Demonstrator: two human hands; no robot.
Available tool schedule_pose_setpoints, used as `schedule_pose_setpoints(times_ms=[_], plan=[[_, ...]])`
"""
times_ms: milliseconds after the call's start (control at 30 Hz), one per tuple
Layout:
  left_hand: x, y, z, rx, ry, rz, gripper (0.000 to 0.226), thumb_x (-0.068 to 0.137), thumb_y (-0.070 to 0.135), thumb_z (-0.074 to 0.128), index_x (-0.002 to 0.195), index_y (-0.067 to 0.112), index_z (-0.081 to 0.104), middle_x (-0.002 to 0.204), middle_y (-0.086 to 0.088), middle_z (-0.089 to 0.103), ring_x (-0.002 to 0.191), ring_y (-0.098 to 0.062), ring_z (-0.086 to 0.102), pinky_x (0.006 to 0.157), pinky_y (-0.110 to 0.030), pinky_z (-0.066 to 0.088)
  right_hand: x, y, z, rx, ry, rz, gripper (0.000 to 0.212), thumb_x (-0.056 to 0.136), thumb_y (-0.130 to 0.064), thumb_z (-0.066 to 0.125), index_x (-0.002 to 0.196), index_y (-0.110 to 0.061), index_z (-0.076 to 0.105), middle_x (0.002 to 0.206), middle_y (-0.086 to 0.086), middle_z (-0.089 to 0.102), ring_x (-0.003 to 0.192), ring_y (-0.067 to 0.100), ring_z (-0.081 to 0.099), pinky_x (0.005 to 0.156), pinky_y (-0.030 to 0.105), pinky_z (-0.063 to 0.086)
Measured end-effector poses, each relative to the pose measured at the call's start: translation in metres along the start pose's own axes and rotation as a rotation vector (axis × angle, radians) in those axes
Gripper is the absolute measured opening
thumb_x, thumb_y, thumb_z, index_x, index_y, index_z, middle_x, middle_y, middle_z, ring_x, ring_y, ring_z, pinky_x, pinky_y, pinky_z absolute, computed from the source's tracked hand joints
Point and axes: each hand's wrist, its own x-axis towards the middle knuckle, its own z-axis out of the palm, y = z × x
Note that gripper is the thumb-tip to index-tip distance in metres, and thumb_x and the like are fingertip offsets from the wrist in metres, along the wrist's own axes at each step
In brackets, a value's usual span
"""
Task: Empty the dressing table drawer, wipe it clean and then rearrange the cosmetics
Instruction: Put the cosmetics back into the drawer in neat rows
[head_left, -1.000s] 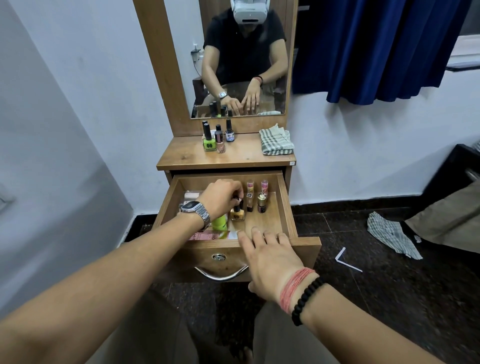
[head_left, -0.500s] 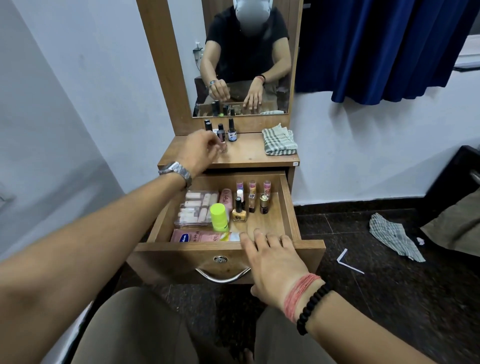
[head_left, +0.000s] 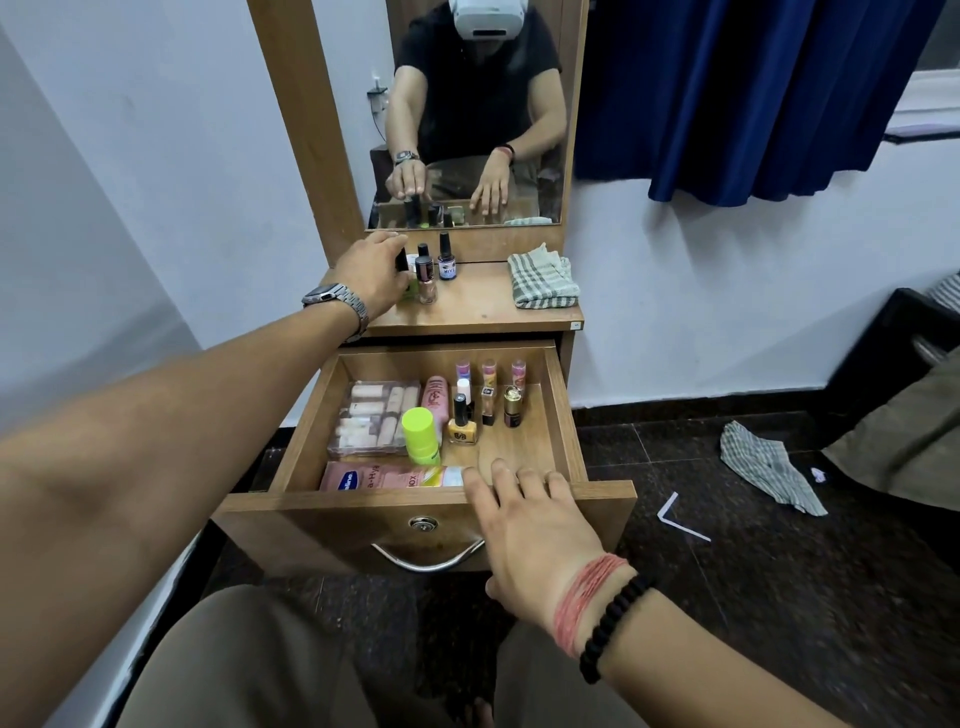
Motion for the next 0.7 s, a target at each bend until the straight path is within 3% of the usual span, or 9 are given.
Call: schedule_pose_setpoints(times_ms=[167,433,567,700], plan=[[0.0,0.003,-0.006,-0.017,0.062,-0.011,0.039,0.091,0.015,0.059,0.129,0.011,0.056,0.127,-0.01,0.056,0.114,-0.03,0.054,0.094,-0.04,0.045,0.0,0.0,-0.001,0.012,-0.003,-0.002,0.086,0.093,-0.029,0.056,0.153,-0.013,-0.003,0.157,0.018,0.006,0.141,0.036,0.018,0.115,0.05,0.013],[-0.006,0.009,-0.019,-0.04,0.039,-0.044,0.006,0.087,0.015,0.066,0.091,0.012,0.064,0.1,-0.01,0.066,0.091,-0.027,0.058,0.074,-0.035,0.046,-0.001,0.0,-0.002,0.006,-0.005,0.001,0.083,0.094,-0.028,0.054,0.153,-0.013,-0.003,0.158,0.018,0.006,0.141,0.035,0.019,0.116,0.05,0.014],[-0.021,0.01,-0.029,-0.078,0.132,-0.026,0.005,0.088,0.016,0.065,0.091,0.012,0.065,0.097,-0.008,0.068,0.09,-0.026,0.06,0.074,-0.035,0.047,-0.001,0.0,-0.003,0.007,-0.015,0.004,0.085,0.093,-0.028,0.055,0.153,-0.014,-0.004,0.158,0.018,0.006,0.141,0.036,0.019,0.116,0.05,0.013],[-0.045,0.024,-0.043,-0.143,0.169,0.103,0.005,0.086,0.018,0.068,0.09,0.016,0.065,0.095,-0.002,0.069,0.086,-0.021,0.063,0.074,-0.034,0.051,-0.001,-0.001,-0.003,0.008,-0.018,0.007,0.086,0.093,-0.029,0.056,0.153,-0.014,-0.003,0.158,0.018,0.007,0.141,0.036,0.02,0.115,0.051,0.015]])
